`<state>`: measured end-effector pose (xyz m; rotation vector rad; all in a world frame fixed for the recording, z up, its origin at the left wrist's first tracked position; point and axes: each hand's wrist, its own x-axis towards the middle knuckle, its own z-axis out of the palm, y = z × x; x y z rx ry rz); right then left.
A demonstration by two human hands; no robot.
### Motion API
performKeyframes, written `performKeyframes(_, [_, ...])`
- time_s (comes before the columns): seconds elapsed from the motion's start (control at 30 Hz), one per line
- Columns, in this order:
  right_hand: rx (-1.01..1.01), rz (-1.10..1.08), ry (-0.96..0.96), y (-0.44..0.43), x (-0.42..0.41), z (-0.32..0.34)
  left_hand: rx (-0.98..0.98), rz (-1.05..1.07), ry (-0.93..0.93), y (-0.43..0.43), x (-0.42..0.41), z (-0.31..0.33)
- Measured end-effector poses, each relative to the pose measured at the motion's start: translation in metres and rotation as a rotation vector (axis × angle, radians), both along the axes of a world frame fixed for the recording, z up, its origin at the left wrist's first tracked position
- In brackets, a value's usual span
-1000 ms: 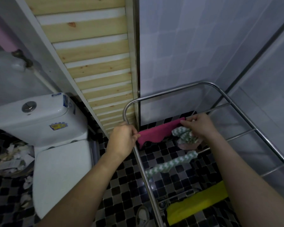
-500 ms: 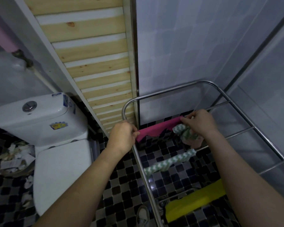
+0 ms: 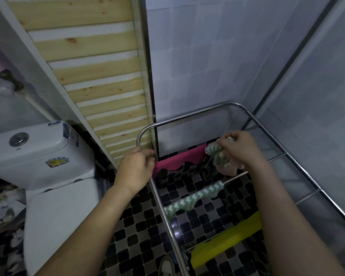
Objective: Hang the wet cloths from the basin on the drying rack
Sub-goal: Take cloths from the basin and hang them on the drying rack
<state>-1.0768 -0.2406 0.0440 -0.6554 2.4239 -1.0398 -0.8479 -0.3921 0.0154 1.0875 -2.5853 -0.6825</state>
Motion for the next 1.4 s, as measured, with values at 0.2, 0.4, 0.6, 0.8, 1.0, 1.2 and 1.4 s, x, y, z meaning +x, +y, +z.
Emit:
performKeyframes(0.2, [-0.672, -0.136, -0.708, 0.025, 0.028, 0.054, 0.613, 0.038, 0.498, 0.038, -0.014, 0.051])
performKeyframes(0.4, [-0.866, -0.006, -1.113, 0.03, 0.073, 0.082, 0.976, -0.236, 0.611, 0.061, -0.024, 0.098])
performKeyframes(0.6, [-0.895, 0.228, -1.065, 0.029, 0.109, 0.084, 0.807, -0.071, 0.69, 0.069, -0.015, 0.109])
performKeyframes(0.8, [-0.84, 0.227, -0.939, 0.037, 0.132, 0.088, 1.042, 0.08, 0.78, 0.057, 0.013, 0.128])
performKeyframes(1.0, [-0.826, -0.079, -0.809, 0.033, 0.14, 0.097, 1.182, 0.061, 0.917, 0.034, 0.043, 0.145])
performKeyframes(1.2, [-0.774, -0.096, -0.774, 0.032, 0.144, 0.11, 0.574, -0.24, 0.442, 0.045, 0.039, 0.14])
performKeyframes(1.4, [-0.786, -0.128, -0.804, 0.042, 0.135, 0.12, 0.333, -0.257, 0.169, 0.074, 0.014, 0.132])
